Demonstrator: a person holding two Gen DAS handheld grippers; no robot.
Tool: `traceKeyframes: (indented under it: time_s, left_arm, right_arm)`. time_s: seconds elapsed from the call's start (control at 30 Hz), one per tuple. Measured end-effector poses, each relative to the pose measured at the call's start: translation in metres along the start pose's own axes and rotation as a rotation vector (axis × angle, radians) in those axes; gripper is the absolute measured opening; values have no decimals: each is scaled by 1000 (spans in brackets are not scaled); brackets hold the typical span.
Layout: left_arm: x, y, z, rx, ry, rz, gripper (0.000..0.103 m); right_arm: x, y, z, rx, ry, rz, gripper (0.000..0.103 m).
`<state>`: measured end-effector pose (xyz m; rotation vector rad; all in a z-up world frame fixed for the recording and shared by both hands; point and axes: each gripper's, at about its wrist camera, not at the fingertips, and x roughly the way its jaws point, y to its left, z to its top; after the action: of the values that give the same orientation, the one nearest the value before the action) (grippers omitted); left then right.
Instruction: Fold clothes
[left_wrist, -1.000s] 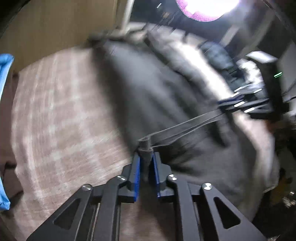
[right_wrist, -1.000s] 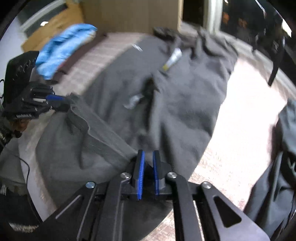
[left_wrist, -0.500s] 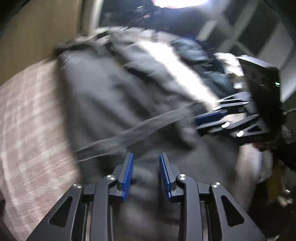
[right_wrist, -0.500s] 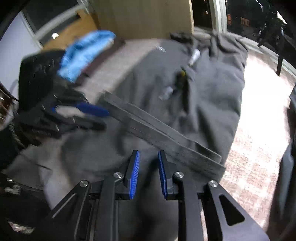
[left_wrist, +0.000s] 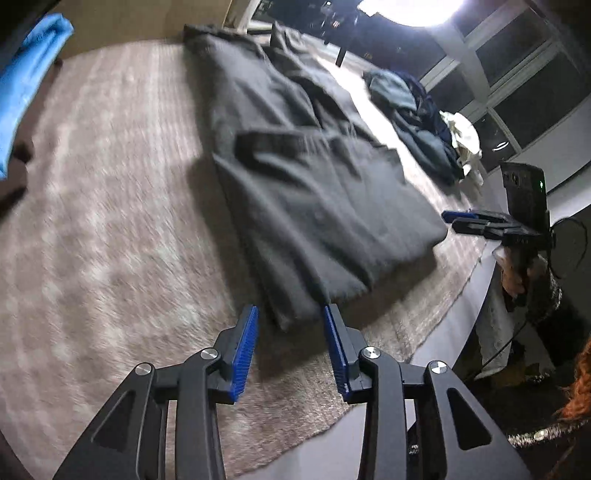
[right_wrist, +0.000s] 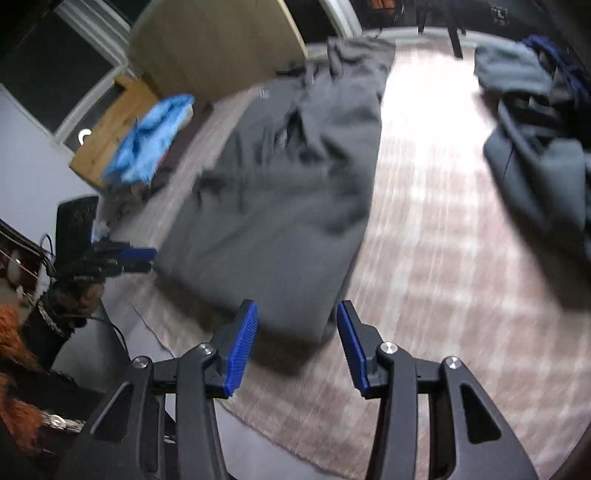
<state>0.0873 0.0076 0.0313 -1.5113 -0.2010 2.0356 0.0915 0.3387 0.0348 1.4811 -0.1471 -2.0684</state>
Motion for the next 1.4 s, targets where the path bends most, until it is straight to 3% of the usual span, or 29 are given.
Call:
traceKeyframes:
  time_s: [0.1, 0.2, 0.23, 0.27, 0.3, 0.4, 0.43, 0.53, 0.6, 0.67, 0.7, 0.77, 0.8, 0.9, 0.97, 1.0, 1.03, 1.07, 1.17, 1.23, 1.4]
  left_arm:
    - [4, -2, -2, 11, 7, -16, 24]
    - [3, -4, -4, 35, 19, -5, 15]
    - [-1, -3, -4, 38, 23, -3, 8]
    - [-5, -4, -4, 44, 24, -1, 6]
    - [-6, -5, -3, 60, 25, 7, 6]
    - [-2, -5, -8, 120, 65, 61, 6]
    - [2, -1, -9, 103, 92, 83, 6]
    - [-10, 4, -8, 76, 62, 147, 1]
    - [-23, 1, -4, 71, 28, 134, 1]
    - [-28, -10, 6, 95, -5, 117, 6]
    - [-29, -16, 12, 114, -21, 110, 13]
    - [-21, -27, 30, 148, -51, 86, 20]
    - [-14, -31, 41, 158, -64, 70, 22]
    - [15, -23, 78, 130, -74, 22, 23]
    - [37, -8, 91, 96, -46, 52, 23]
    - [45, -1, 97, 89, -40, 71, 16]
    - [45, 4, 101, 90, -45, 81, 14]
    - [43, 9, 104, 77, -36, 95, 14]
    - [15, 17, 112, 58, -55, 154, 18]
    - [-14, 18, 120, 75, -105, 195, 28]
    - [-89, 19, 157, 107, -238, 260, 33]
  right_arm:
    - [13, 0, -6, 16, 28, 2, 44]
    - [13, 2, -8, 16, 2, 36, 44]
    - [14, 3, -8, 16, 0, 33, 40]
    - [14, 3, -9, 14, 0, 22, 19]
    - [15, 3, -9, 12, 0, 10, 10]
    - [18, -3, -12, 16, 11, -8, 9]
    - [17, -2, -13, 5, 18, -19, 9]
    - [6, 5, -10, -24, 33, -108, 14]
    - [-5, 7, -6, -26, 27, -179, 17]
    - [-21, 13, 5, -35, -34, -192, 19]
    - [-24, 18, 12, -51, -65, -178, 23]
    - [-24, 30, 29, -91, -123, -134, 46]
    - [-18, 32, 39, -103, -142, -119, 48]
    - [13, 30, 66, -107, -168, -92, 48]
    - [40, 14, 78, -46, -115, -71, 48]
    - [45, 7, 80, -24, -99, -72, 48]
    - [45, 0, 81, -7, -90, -79, 40]
    - [45, -6, 81, 11, -81, -86, 40]
    - [5, -17, 83, 65, -96, -146, 42]
    - [-35, -16, 88, 72, -160, -139, 42]
    - [-133, 3, 118, 33, -320, -161, 42]
